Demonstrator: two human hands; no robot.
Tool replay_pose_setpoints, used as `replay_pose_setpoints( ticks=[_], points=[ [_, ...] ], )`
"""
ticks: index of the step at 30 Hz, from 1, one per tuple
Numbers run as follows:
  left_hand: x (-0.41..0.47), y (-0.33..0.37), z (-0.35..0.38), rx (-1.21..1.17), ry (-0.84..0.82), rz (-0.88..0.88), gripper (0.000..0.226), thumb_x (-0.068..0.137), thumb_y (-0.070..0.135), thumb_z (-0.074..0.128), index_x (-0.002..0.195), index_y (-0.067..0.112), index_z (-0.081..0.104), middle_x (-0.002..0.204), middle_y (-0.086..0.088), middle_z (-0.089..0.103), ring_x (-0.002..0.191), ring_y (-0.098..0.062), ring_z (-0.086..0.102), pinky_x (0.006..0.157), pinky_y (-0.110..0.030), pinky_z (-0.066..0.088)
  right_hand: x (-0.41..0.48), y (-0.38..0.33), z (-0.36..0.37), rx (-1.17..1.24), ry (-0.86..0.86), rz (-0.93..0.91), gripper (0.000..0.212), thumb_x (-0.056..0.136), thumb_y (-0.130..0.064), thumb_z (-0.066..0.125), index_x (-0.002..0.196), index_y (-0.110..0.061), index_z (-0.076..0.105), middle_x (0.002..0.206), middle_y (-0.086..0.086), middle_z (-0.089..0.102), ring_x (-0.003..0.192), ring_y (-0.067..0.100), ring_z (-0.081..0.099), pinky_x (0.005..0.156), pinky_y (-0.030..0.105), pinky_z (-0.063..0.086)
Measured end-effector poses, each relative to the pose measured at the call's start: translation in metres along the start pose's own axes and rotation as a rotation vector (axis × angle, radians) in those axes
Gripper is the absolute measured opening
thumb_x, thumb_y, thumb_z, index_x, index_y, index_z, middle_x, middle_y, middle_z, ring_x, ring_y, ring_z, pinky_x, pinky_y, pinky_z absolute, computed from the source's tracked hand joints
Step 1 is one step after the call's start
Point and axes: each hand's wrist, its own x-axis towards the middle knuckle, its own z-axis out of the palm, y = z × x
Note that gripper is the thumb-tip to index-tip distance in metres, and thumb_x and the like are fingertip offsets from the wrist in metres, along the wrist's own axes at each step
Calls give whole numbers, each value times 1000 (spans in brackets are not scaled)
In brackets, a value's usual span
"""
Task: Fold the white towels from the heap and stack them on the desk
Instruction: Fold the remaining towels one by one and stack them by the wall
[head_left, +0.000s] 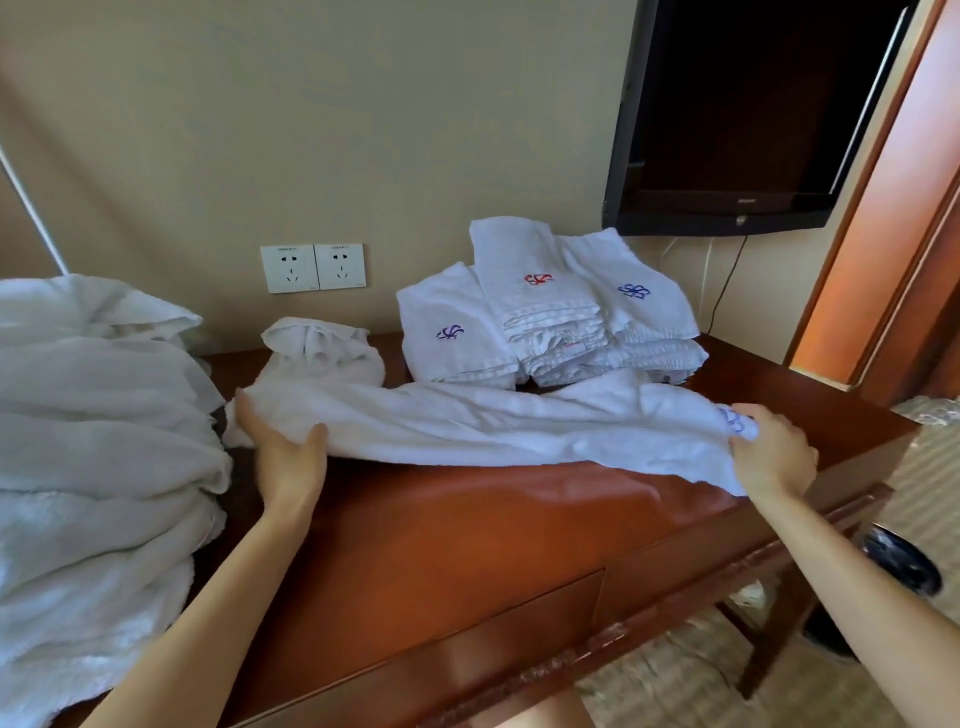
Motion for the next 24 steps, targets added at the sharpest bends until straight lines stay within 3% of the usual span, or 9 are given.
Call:
replay_pose_setpoints(
  ticks=[3,6,9,10,12,15,18,21,24],
  points=[
    [4,-4,-7,73,6,53,84,86,6,61,152,22,11,149,-14,36,131,-35,42,103,-45,39,-4,-2,-3,-18,56,-5,46,81,-1,60,123,-19,64,115,19,59,108,39,47,91,42,31],
    [3,-7,-7,157,-3,73,84,84,1,62,151,18,13,147,-19,36,130,-37,42,99,-44,40,-14,-5,-5,17,103,-188,44,77,-1,65,119,-17,66,116,12,59,110,37,45,95,42,29],
    [-1,-7,-5,251,-34,84,90,82,-1,61,151,25,11,153,-21,17,131,-41,35,101,-48,40,-30,-10,-8,38,151,-379,25,88,-19,60,112,-15,68,108,7,63,104,34,53,90,43,35],
    [-2,-8,-5,297,-26,99,91,81,-1,62,151,26,11,154,-21,9,133,-41,30,104,-50,39,-36,-13,-8,46,135,-432,28,90,-31,54,109,-16,68,106,6,65,102,33,56,88,43,37],
    [-5,-9,-5,431,32,210,95,77,-1,67,152,23,13,156,-19,-5,142,-38,11,113,-49,29,-48,-18,-8,47,59,-504,36,91,-47,52,106,-19,69,101,2,67,101,29,60,87,40,39],
    [-6,-13,-3,615,41,348,98,74,-1,69,152,27,18,158,-14,-14,146,-31,-9,115,-56,10,-59,-18,-5,21,-103,-536,42,81,-55,66,113,-27,64,101,-6,66,100,21,61,86,35,40],
    [-14,-11,9,736,-98,487,92,72,3,71,150,25,28,158,-15,-5,147,-28,-10,113,-59,-5,-62,-6,-5,62,-160,-515,59,77,-54,71,126,-24,57,114,-4,62,109,21,57,93,35,41],
    [-29,-6,35,747,-323,773,84,73,2,71,147,20,36,158,-15,12,146,-33,7,113,-62,12,-61,6,-10,40,-65,-492,68,75,-54,74,131,-18,56,124,1,58,118,25,52,101,37,36],
    [-47,8,65,800,-535,910,82,84,16,65,152,28,22,161,-3,10,149,-20,2,116,-56,-1,-55,20,-16,-24,41,-446,68,71,-56,76,125,-17,61,119,4,60,112,29,54,96,40,38]
  ],
)
